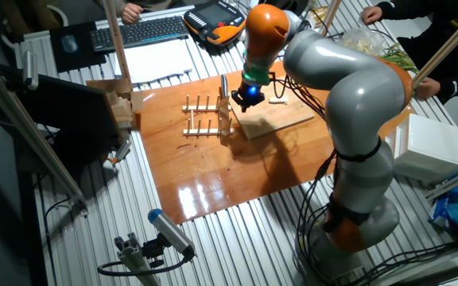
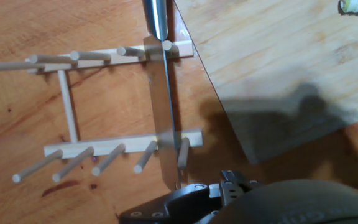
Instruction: Chop the scallions
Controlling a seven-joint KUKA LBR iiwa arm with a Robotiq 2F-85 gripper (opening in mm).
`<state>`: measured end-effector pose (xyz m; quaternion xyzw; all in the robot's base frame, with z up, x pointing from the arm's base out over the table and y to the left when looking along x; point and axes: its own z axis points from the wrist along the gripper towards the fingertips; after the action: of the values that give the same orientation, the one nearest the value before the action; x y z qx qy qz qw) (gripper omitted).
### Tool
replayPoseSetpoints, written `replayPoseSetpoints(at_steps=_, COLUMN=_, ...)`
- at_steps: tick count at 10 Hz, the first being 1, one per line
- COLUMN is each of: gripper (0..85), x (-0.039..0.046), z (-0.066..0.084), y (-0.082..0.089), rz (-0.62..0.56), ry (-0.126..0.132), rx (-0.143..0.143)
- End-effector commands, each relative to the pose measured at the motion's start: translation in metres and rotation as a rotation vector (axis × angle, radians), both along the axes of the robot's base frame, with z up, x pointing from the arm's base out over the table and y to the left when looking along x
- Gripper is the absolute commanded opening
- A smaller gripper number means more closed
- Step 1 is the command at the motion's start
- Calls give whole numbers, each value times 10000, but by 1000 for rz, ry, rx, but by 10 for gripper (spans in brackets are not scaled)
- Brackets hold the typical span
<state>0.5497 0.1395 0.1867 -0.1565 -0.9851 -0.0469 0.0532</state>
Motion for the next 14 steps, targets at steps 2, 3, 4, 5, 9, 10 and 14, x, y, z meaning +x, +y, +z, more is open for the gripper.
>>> replayPoseSetpoints(at_steps=2, gripper=0, x=-1, z=0, y=0, rz=20, ry=-45, rx=7)
replayPoseSetpoints(at_steps=3, gripper=0, x=-1, z=0, y=0, rz=16, ry=-51, rx=-3)
replayPoseSetpoints(at_steps=4, gripper=170, x=-1, z=0, y=0, rz=2, ry=-53, rx=-2)
replayPoseSetpoints(at_steps=5, gripper=170, x=-1, z=0, y=0, rz=-7, ry=-55, rx=1)
replayPoseSetpoints(at_steps=9, gripper=170, x=232, z=-62, y=73, rz=-68, ry=-59, rx=-10)
replayPoseSetpoints(at_steps=10, gripper=170, x=285, z=-90, y=103, rz=-84, ry=-54, rx=-9)
replayPoseSetpoints(at_steps=14, gripper=170, x=625, z=-318, y=163, rz=-99, ry=-49, rx=6)
